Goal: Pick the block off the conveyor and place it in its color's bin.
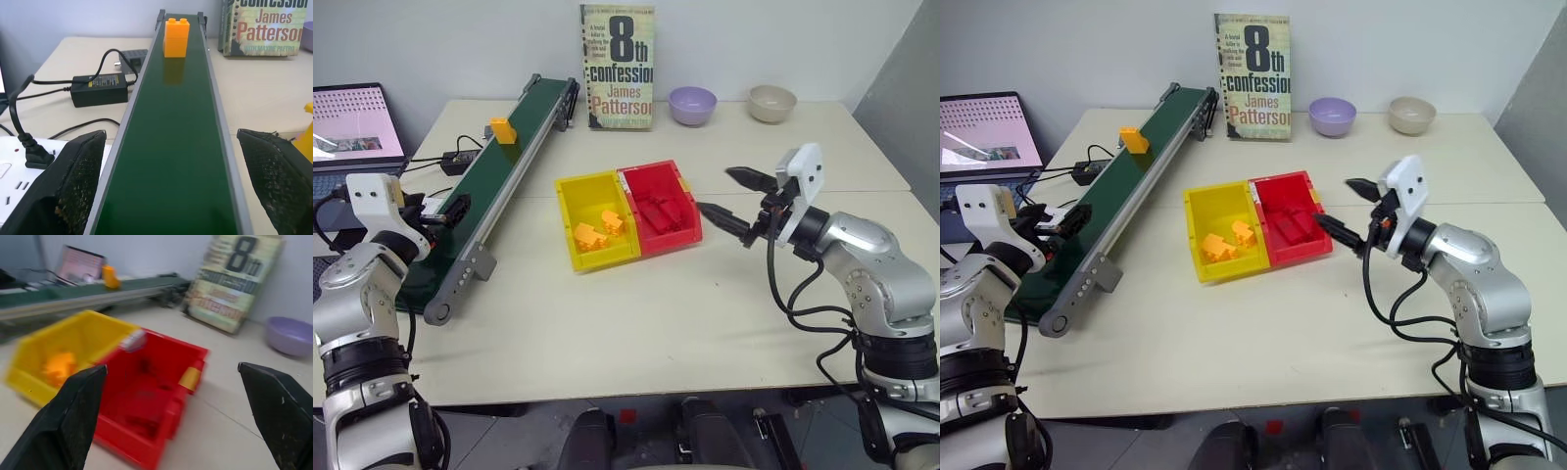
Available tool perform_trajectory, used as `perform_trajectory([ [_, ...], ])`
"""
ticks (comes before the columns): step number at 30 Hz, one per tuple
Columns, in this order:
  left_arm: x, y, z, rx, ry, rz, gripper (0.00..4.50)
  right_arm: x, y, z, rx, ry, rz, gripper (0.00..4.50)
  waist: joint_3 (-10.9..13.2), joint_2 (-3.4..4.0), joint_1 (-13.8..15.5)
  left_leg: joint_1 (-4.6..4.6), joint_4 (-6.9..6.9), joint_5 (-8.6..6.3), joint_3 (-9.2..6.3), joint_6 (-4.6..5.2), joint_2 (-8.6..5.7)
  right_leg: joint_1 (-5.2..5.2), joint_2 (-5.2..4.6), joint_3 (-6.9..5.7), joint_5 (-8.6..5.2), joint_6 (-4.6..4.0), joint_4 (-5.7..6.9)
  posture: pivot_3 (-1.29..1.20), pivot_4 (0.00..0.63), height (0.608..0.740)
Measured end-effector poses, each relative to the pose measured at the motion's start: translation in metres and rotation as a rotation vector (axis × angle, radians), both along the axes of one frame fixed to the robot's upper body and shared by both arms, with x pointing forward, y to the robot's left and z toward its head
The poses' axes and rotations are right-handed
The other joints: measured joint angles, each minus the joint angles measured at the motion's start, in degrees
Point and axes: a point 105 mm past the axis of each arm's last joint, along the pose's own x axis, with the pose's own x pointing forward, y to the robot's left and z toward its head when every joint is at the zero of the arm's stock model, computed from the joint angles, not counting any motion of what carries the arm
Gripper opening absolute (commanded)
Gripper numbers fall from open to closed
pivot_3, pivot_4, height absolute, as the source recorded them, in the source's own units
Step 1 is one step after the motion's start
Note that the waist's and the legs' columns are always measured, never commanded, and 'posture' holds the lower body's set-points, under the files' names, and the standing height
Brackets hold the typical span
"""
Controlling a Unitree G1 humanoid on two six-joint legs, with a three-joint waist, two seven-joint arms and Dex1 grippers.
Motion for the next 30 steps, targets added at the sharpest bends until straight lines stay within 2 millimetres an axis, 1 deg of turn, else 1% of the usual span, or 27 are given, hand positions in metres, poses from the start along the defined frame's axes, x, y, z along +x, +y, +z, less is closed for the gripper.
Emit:
perform_trajectory([
  [2, 0.004, 0.0, 0.003, 0.005, -0.016, 0.0, 4.47, -0.013, 0.013, 0.005, -0.011, 0.015, 0.109, 4.5, 0.0, 0.0, 0.03, 0.0, 0.0, 0.0, -0.01, 0.0, 0.0, 0.01, -0.02, -0.01, 0.0, 0.0, -0.01, 0.0, 0.15, 0.74],
  [5, 0.008, 0.0, 0.003, 0.021, -0.019, 0.001, 4.47, -0.024, 0.022, 0.003, -0.025, 0.053, 0.199, 4.5, 0.0, -0.01, 0.09, -0.01, 0.0, 0.0, 0.02, 0.0, -0.02, 0.01, -0.07, 0.01, 0.0, 0.0, -0.01, 0.0, 0.15, 0.74],
  [8, 0.012, 0.0, 0.0, 0.02, -0.012, 0.003, 4.47, -0.026, 0.025, 0.002, -0.023, 0.072, 0.223, 4.5, 0.0, -0.01, 0.1, -0.01, 0.01, 0.0, 0.05, 0.0, -0.02, 0.0, -0.14, 0.03, 0.01, 0.01, -0.01, 0.0, 0.15, 0.74],
  [12, 0.015, -0.003, 0.0, 0.038, -0.014, 0.001, 4.47, -0.028, 0.031, 0.007, -0.033, 0.056, 0.247, 4.5, 0.0, -0.01, 0.09, -0.01, 0.01, 0.0, 0.0, 0.0, 0.01, -0.01, -0.15, 0.0, 0.01, 0.01, 0.02, 0.0, 0.15, 0.74],
  [17, 0.017, -0.006, -0.005, 0.036, 0.003, -0.004, 4.47, -0.029, 0.033, 0.006, -0.037, 0.057, 0.249, 4.5, 0.0, -0.01, 0.1, -0.02, 0.01, 0.0, 0.0, 0.0, 0.01, -0.02, -0.16, 0.0, 0.01, 0.0, 0.03, 0.0, 0.15, 0.74],
  [25, 0.022, -0.008, 0.002, 0.045, -0.031, 0.002, 4.47, -0.034, 0.036, 0.008, -0.025, 0.065, 0.281, 4.5, -0.01, -0.01, 0.1, -0.01, 0.01, 0.0, 0.0, 0.0, 0.01, -0.02, -0.17, 0.0, 0.01, 0.0, 0.03, 0.0, 0.15, 0.74],
  [30, 0.024, -0.005, -0.006, 0.037, -0.009, 0.022, 4.47, -0.041, 0.038, 0.011, -0.036, 0.066, 0.321, 4.5, 0.0, -0.01, 0.1, -0.01, 0.01, 0.0, 0.01, 0.0, 0.01, -0.02, -0.16, 0.0, 0.01, 0.0, 0.04, 0.0, 0.15, 0.74],
])
